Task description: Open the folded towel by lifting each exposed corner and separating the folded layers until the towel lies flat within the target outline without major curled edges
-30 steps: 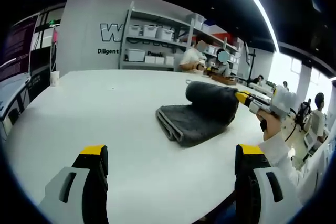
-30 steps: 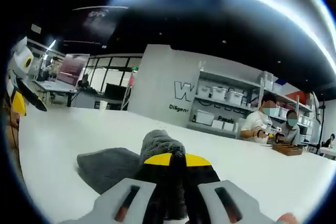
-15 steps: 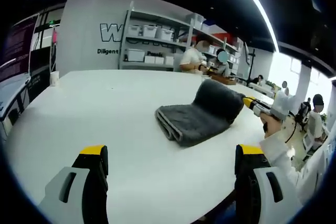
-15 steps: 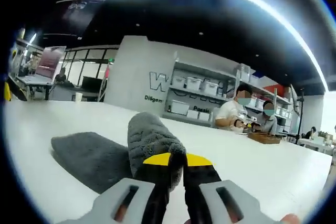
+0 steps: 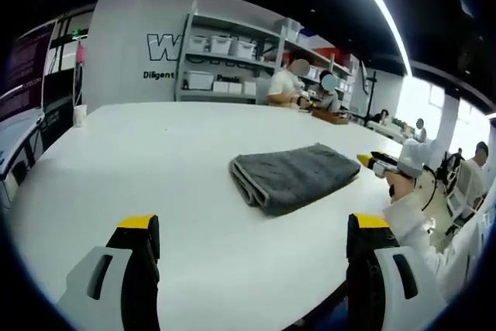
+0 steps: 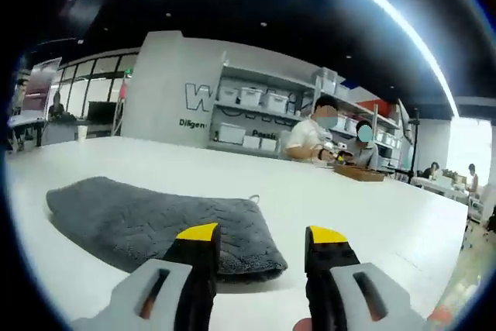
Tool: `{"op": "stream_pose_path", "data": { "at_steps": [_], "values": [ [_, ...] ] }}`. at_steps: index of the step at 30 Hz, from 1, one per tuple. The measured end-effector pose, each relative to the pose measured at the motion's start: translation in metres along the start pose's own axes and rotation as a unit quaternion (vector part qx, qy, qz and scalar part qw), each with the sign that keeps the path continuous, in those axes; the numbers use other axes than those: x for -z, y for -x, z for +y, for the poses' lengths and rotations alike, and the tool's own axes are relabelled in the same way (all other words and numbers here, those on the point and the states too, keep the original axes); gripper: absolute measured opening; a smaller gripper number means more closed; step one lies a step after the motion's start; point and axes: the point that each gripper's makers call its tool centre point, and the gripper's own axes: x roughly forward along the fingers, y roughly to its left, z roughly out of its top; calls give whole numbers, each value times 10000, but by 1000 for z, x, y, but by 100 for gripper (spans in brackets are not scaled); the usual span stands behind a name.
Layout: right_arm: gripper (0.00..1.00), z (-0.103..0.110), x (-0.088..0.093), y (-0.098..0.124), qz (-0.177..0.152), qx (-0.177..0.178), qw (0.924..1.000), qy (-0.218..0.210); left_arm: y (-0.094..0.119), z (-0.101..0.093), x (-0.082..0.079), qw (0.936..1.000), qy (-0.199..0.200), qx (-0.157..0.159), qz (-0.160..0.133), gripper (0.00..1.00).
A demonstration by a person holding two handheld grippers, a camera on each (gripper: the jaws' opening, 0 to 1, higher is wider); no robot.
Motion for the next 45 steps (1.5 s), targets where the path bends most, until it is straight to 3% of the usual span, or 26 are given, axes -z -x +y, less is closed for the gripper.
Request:
{"op": "stream_pose_path", "data": {
  "at_steps": [3,9,16,24,31,36,40,41,42,45],
  "values": [
    [58,18,-6,1,75,-379,9992,-122,-2,-3,0,10000,-30,37,32,100],
    [80,48,-16,11,440,-920,9948,33,-2,-2,1,10000,-28,25,42,100],
    [100,58,-17,23,879,-1221,9886,-47,-1,0,2,10000,-9,-10,41,100],
    [99,62,-19,33,1001,-1423,9847,-59,-5,-3,3,10000,-31,46,79,100],
    [99,87,-26,32,859,-1827,9784,450,-4,-3,3,10000,-21,25,71,100],
    [99,121,-26,31,811,-2268,9624,1254,-3,-2,3,10000,-14,9,60,100],
    [99,157,-24,32,688,-2724,9426,1804,-4,-3,4,10000,-17,25,71,100],
    [99,173,-19,34,719,-2921,9315,2045,-4,-3,4,10000,-18,29,74,100],
    [99,176,-19,34,712,-2955,9293,2099,-4,-3,4,10000,-20,31,75,100],
    [99,206,-11,35,654,-3244,9086,2547,-4,-2,3,10000,-20,40,83,100]
  ]
}}
